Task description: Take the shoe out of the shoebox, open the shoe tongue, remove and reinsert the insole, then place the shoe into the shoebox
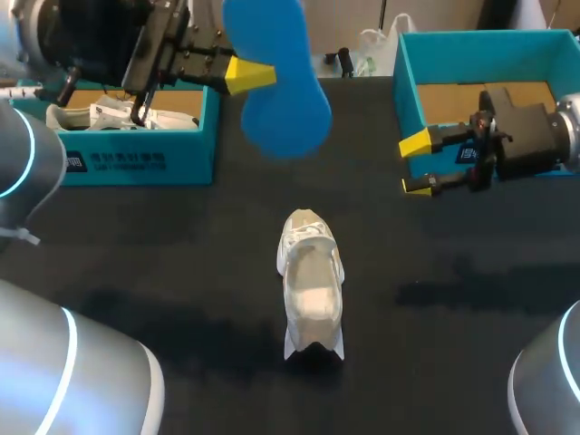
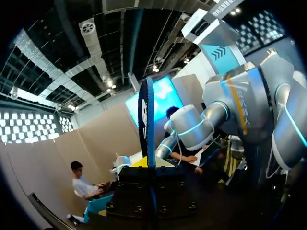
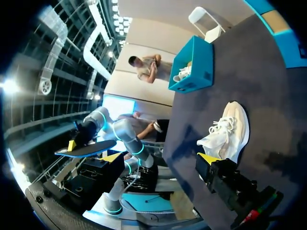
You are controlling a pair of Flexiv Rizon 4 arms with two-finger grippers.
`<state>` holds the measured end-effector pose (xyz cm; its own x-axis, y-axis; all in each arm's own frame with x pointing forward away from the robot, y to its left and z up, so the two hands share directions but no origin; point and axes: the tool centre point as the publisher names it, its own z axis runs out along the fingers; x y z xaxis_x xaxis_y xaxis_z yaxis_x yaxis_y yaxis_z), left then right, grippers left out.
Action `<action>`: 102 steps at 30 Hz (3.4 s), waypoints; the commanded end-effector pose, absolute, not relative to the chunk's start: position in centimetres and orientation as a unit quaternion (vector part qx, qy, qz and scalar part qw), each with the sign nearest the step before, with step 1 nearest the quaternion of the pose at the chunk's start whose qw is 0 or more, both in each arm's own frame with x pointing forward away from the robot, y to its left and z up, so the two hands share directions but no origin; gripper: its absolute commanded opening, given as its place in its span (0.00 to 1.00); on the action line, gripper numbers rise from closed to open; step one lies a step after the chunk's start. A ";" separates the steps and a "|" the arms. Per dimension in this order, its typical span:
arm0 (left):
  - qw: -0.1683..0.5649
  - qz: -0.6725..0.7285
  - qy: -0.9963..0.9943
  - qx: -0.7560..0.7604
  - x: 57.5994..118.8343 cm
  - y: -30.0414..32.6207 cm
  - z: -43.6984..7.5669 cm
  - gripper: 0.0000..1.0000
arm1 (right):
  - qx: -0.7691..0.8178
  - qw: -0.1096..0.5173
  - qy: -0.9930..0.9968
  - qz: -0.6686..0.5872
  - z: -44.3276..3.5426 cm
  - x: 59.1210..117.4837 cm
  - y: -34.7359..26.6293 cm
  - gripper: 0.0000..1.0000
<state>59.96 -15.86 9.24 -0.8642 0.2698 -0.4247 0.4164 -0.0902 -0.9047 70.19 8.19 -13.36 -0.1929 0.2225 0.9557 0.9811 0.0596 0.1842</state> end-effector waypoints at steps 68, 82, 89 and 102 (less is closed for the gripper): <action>0.529 -0.409 0.464 0.581 67.6 -16.1 -8.5 0.00 | -0.449 0.477 -0.545 -0.523 -11.2 71.6 10.5 1.00; 0.529 -0.402 0.455 0.593 70.8 -19.5 -11.7 0.00 | -0.460 0.478 -0.541 -0.517 -12.5 73.2 14.8 1.00; 0.528 -0.403 0.455 0.593 71.0 -19.7 -11.8 0.00 | -0.460 0.483 -0.537 -0.516 -12.8 73.2 15.2 1.00; 0.532 -0.385 0.448 0.607 72.3 -21.3 -13.5 0.00 | -0.467 0.485 -0.547 -0.498 -12.9 73.9 17.2 1.00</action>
<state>71.59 -20.24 -13.16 0.2905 0.1363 -0.9471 0.9568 -0.0273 0.2895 73.42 16.19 -12.91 -0.0972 0.0195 0.9951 0.9933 0.0641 0.0958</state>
